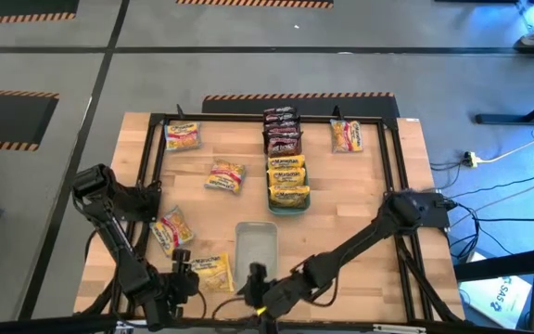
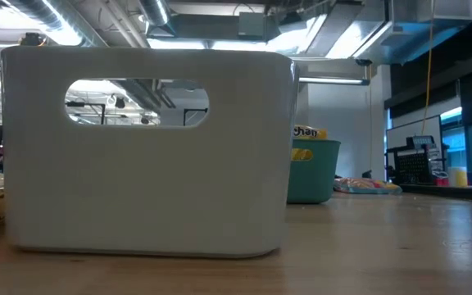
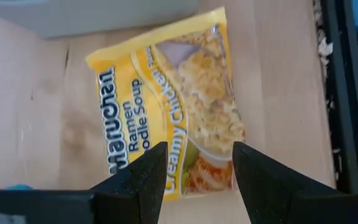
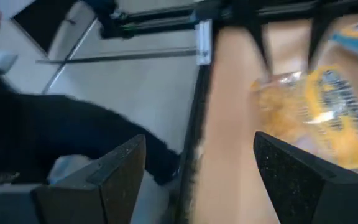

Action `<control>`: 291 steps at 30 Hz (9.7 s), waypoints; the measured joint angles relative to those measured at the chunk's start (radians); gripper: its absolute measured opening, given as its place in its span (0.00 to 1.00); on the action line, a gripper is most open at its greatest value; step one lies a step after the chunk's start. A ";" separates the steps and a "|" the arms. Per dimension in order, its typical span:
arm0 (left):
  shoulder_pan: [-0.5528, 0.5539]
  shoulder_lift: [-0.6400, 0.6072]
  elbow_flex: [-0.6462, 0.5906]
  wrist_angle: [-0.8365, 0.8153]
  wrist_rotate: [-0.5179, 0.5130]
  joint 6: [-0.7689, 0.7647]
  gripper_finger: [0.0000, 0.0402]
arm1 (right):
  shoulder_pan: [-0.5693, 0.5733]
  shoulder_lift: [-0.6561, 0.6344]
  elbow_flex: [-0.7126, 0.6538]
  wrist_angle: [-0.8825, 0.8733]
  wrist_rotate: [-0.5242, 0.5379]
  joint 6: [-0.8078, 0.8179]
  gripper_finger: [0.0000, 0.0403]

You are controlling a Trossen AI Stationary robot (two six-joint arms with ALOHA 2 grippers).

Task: Sort Maruchan noodles
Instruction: Put the yellow noodle pack into the green bin

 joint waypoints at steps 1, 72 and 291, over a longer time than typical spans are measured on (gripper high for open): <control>0.000 0.000 0.000 0.009 -0.011 0.002 0.44 | 0.008 0.014 0.008 -0.007 -0.008 0.003 0.70; -0.095 0.121 -0.041 0.308 -0.083 0.059 0.44 | 0.021 0.273 0.051 0.003 0.246 1.110 0.70; 0.970 -0.467 -0.559 1.174 0.239 1.021 0.45 | -0.565 -0.314 0.007 -0.670 -0.164 -0.389 0.24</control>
